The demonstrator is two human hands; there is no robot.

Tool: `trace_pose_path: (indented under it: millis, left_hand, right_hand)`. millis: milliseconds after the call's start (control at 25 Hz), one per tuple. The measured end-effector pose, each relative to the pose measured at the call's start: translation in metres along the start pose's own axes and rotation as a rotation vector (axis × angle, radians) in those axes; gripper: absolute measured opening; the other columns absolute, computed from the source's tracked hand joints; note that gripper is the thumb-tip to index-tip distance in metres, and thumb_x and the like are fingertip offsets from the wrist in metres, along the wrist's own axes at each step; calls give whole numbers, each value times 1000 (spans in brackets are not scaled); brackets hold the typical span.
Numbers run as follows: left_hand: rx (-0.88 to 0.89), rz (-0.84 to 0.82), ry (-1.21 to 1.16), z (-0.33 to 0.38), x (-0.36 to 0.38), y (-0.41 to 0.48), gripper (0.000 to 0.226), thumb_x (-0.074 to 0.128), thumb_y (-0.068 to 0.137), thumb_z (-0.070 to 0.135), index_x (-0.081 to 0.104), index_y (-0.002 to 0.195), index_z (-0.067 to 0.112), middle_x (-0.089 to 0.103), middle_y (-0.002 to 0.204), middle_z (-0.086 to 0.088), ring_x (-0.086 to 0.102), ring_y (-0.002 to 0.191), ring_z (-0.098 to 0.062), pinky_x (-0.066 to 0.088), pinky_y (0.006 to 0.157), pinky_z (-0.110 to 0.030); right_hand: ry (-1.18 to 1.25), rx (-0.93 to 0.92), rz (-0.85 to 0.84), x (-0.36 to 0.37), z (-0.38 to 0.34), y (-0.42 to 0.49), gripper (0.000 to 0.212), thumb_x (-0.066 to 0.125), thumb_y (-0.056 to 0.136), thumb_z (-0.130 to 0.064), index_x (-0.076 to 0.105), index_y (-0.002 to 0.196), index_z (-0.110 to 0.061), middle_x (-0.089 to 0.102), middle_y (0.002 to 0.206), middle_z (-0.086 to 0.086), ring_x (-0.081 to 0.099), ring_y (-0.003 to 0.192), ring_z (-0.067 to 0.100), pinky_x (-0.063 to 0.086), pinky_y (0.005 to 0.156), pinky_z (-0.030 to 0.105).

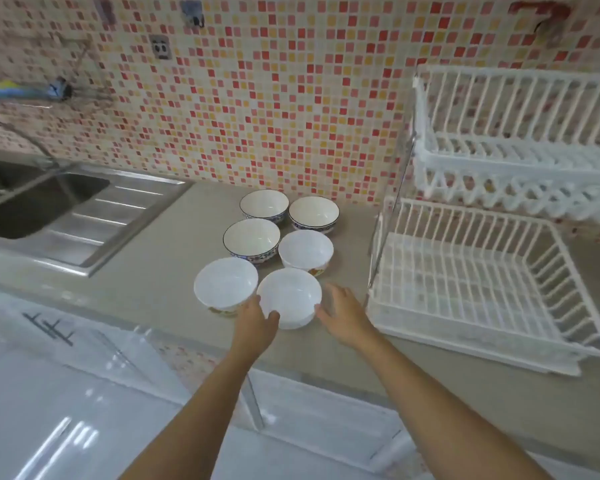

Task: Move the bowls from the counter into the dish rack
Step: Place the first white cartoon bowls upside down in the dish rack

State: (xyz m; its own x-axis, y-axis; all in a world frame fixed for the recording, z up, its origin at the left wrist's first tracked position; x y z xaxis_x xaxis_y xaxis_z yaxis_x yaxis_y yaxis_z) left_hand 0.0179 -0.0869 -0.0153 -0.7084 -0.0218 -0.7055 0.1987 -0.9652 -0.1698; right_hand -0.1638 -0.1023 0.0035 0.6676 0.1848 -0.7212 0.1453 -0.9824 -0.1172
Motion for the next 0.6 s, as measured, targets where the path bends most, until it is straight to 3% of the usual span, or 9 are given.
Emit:
trace_pose_path:
  millis: [200,280,400,480,600]
  left_hand:
    - [-84,45,-196,-35,18,24,58,56,85,4,37,139,0,51,135,-21,51,122,-38,43,100,-40]
    - [-75,11,-235,-39,29,30,62,56,83,0,34,142,3,50,137,-18,52,122,-35,46,100,-41]
    - [-69,0,-331,-37,29,33,70,56,77,-3,33,142,7,52,136,-13,51,123,-33,46,95,-37]
    - [-45,19,-388,-27,18,25,69,58,82,3,29,144,9,48,139,-11,48,127,-33,43,96,-35]
    - [92,55,-535,7,-13,17,38,44,97,32,37,134,25,51,134,-3,50,124,-27,43,103,-43]
  right_hand:
    - [309,260,22,60,38,41,58,61,87,-27,41,137,-6,57,126,11,55,117,27,46,97,37]
    - [396,341,-32,81,52,47,56,57,87,-16,38,138,-6,57,120,11,58,103,25,54,86,39]
    - [505,356,-37,89,51,43,61,49,83,0,30,140,-11,49,129,10,54,111,28,59,79,45]
    - [489,341,5,78,43,35,63,49,82,3,25,139,-11,46,128,8,51,115,27,57,84,51]
    - [498,264,101,42,19,28,68,55,85,0,17,140,-12,43,131,7,50,117,24,55,89,49]
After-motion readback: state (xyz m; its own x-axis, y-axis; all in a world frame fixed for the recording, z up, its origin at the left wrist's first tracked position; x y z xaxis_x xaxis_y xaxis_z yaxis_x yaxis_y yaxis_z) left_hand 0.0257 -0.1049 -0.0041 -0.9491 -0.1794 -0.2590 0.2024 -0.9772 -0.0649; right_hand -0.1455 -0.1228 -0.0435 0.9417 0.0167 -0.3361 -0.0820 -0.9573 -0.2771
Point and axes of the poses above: each hand's wrist, its own y-axis towards the middle knuckle, its own x-axis out of the palm, z = x × y, the point moved 9 cm from there along y, towards the middle knuckle
